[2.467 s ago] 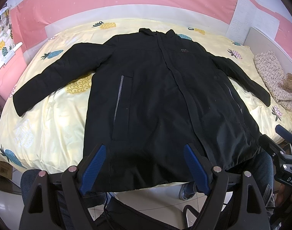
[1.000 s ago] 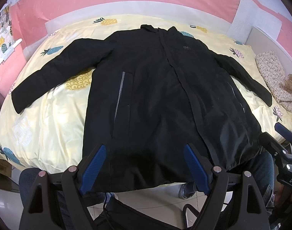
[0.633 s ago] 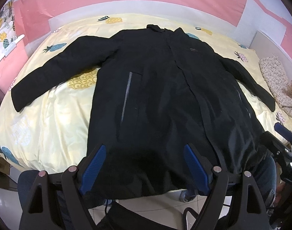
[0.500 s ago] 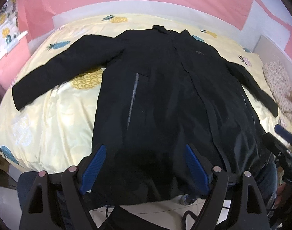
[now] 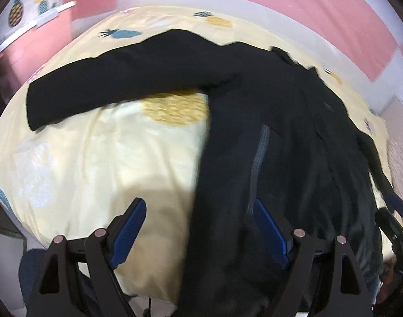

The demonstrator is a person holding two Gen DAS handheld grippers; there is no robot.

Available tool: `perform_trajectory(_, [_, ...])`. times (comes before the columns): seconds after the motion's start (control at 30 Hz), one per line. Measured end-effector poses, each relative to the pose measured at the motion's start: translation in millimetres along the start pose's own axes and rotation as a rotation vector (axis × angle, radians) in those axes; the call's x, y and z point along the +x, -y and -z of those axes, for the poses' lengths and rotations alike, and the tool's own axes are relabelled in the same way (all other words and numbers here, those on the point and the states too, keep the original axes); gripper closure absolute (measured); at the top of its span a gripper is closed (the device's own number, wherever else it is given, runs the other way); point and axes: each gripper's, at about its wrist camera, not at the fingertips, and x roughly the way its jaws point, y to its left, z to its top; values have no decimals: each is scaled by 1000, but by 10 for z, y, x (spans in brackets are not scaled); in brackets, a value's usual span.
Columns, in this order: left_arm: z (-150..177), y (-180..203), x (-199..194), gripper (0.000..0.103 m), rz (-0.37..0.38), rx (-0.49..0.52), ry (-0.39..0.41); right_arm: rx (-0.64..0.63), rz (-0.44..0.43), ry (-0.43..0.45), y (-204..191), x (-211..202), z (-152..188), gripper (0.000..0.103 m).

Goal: Fold large clothes
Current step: 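Grasp the coat sleeve nearest the left gripper and lift it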

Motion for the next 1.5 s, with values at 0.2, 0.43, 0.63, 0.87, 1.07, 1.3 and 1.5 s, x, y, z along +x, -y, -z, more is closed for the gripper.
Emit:
perform_trajectory(0.2, [-297, -432, 168, 23, -1, -64, 26, -87, -25, 8, -343, 336, -269, 0])
perform_trajectory(0.43, [-606, -1133, 342, 26, -23, -238, 79, -128, -53, 9, -586, 639, -524, 0])
perform_trajectory(0.63, [-736, -1763, 575, 26, -13, -444, 113, -135, -56, 8, -632, 818, -661, 0])
perform_trajectory(0.87, [-849, -2164, 795, 26, -33, -576, 193, -116, -41, -17, -529, 973, -669, 0])
perform_trajectory(1.07, [-1029, -2198, 863, 68, -115, -546, 202, -82, -29, -32, -384, 1018, -617, 0])
perform_trajectory(1.3, [-1263, -1842, 307, 78, -124, -402, 294, -29, -2, -21, -135, 920, -553, 0])
perform_trajectory(1.5, [-1723, -1116, -409, 78, -24, -212, 443, 38, 25, -4, 154, 773, -465, 0])
